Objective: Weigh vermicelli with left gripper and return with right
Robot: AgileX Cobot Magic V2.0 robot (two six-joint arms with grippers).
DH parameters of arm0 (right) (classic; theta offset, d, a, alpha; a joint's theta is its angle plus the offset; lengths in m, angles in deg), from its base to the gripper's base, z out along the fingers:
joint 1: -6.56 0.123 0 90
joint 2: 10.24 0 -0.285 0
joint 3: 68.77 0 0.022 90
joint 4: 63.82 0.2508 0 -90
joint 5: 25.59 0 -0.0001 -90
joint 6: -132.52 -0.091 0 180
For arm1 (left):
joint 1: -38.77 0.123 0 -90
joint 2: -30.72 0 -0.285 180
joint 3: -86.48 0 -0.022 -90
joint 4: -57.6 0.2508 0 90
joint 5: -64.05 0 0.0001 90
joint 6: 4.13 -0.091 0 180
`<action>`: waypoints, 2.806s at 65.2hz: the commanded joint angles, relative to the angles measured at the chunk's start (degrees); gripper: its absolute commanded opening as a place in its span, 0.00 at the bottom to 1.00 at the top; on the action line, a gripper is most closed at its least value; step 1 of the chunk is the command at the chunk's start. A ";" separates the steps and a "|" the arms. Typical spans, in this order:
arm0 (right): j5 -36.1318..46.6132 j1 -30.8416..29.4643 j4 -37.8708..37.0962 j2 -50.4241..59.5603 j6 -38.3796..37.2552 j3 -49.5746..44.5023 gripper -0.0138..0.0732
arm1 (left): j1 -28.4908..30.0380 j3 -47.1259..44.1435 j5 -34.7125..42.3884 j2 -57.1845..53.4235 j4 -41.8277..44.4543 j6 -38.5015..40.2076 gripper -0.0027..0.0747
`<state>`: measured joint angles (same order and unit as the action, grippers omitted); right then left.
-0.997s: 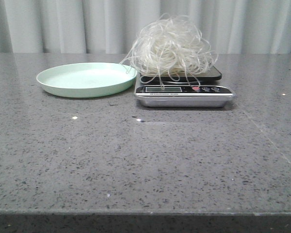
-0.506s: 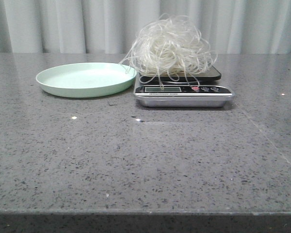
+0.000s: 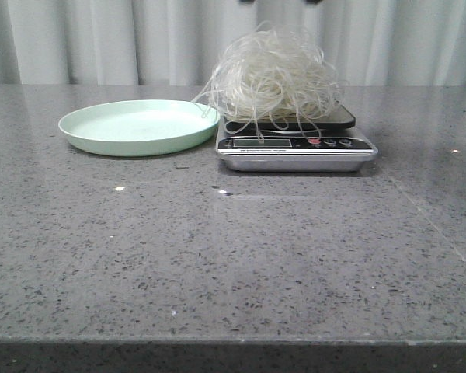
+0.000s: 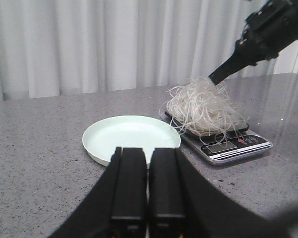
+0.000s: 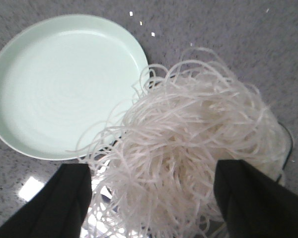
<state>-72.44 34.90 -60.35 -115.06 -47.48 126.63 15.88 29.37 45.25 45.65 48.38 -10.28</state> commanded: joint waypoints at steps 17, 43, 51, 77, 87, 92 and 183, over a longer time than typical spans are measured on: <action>-19.21 0.04 -4.45 -15.41 0.43 17.39 0.85 | 0.10 1.48 4.33 0.68 -0.79 -0.11 0.20; -22.36 -0.16 -7.68 -14.70 0.00 23.24 0.34 | 0.10 1.48 4.24 0.68 -0.79 -0.11 0.20; -22.67 0.40 -3.96 -13.75 0.00 29.56 0.34 | 0.10 1.48 4.24 0.68 -0.79 -0.11 0.20; -9.00 7.76 3.71 -17.28 0.94 33.99 0.34 | 0.10 1.48 4.24 0.68 -0.79 -0.11 0.20; -7.94 8.51 4.38 -21.78 0.94 33.99 0.48 | 0.10 1.48 4.24 0.68 -0.79 -0.11 0.20; -8.01 8.56 5.26 -22.78 0.94 33.99 0.63 | 0.10 1.48 4.24 0.68 -0.79 -0.11 0.20; 20.55 1.10 1.10 53.92 1.27 -44.87 0.85 | 0.10 1.48 4.12 0.68 -0.79 -0.11 0.20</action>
<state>-58.62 36.30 -58.63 -68.81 -46.90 86.07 15.88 29.33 45.25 45.65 48.38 -10.28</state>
